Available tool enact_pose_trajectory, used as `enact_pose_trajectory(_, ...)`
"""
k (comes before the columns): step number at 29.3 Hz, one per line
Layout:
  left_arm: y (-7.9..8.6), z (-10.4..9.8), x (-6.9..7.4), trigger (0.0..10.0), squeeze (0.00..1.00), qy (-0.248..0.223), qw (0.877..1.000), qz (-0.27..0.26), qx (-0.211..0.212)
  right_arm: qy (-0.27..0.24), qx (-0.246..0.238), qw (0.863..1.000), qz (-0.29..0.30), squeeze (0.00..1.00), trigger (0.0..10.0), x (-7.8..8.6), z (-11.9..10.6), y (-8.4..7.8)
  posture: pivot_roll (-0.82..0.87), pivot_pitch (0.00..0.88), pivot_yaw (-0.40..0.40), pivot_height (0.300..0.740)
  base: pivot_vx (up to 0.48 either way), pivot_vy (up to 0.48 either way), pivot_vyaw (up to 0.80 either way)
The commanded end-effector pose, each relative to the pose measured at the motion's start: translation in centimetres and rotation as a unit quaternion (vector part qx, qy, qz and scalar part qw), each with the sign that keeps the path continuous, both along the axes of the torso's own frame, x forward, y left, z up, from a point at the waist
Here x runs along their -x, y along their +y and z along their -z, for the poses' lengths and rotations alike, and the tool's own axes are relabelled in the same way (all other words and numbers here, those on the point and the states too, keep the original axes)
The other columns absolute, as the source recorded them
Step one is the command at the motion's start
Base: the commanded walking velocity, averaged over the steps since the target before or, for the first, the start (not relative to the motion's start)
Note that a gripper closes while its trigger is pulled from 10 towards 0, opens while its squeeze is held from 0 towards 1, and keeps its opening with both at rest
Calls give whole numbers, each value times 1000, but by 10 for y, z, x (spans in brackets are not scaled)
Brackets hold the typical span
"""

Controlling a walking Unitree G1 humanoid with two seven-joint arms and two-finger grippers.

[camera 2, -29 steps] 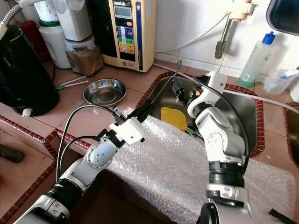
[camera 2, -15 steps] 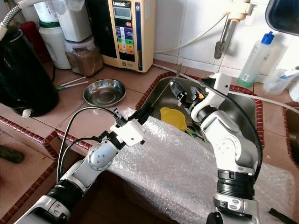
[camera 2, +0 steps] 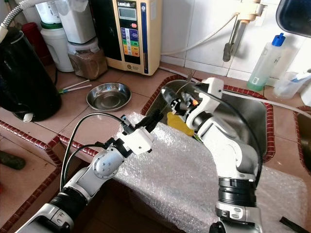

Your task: Kitchen organization

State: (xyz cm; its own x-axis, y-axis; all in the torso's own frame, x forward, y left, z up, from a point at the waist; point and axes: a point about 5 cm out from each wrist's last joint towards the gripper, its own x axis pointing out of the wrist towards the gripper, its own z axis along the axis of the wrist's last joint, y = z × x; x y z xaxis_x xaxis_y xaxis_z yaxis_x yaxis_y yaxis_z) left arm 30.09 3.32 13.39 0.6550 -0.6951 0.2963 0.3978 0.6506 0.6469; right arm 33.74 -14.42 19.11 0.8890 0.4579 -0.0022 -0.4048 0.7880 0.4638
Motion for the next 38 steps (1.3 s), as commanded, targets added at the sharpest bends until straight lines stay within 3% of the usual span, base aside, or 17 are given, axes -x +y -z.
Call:
enact_pose_trajectory(1, -3, -5, -1, 1412, 0, -16, 1000, 7, -5, -5, 11, 1000, 14, 0, 10000, -7, -5, 3, 17, 0, 44, 740, 0, 0, 0)
enact_pose_trajectory(2, -3, -5, -1, 1412, 0, -16, 1000, 7, -6, -2, 11, 1000, 29, 0, 784, -10, -5, 2, 18, 0, 43, 740, 0, 0, 0)
enact_pose_trajectory(3, -3, -5, -1, 1412, 0, -17, 1000, 6, -6, 1, 8, 999, 47, 0, 0, -14, -5, 0, 20, 0, 41, 740, 0, 0, 0)
enact_pose_trajectory(16, -3, -4, 0, 1412, 0, -15, 1000, 7, -8, 33, 10, 993, 112, 0, 0, -29, -3, -11, 21, 0, 38, 740, 0, 0, 0)
enact_pose_trajectory(22, -3, -3, -1, 1333, 0, -16, 1000, 7, -11, 67, -4, 993, 99, 0, 0, -29, 3, -8, 19, 0, 36, 740, 0, 0, 0)
enact_pose_trajectory(38, -3, -4, -1, 1490, 0, -21, 1000, 5, -13, 100, -17, 991, 85, 0, 0, -28, 10, -3, 20, 0, 37, 740, 0, 0, 0)
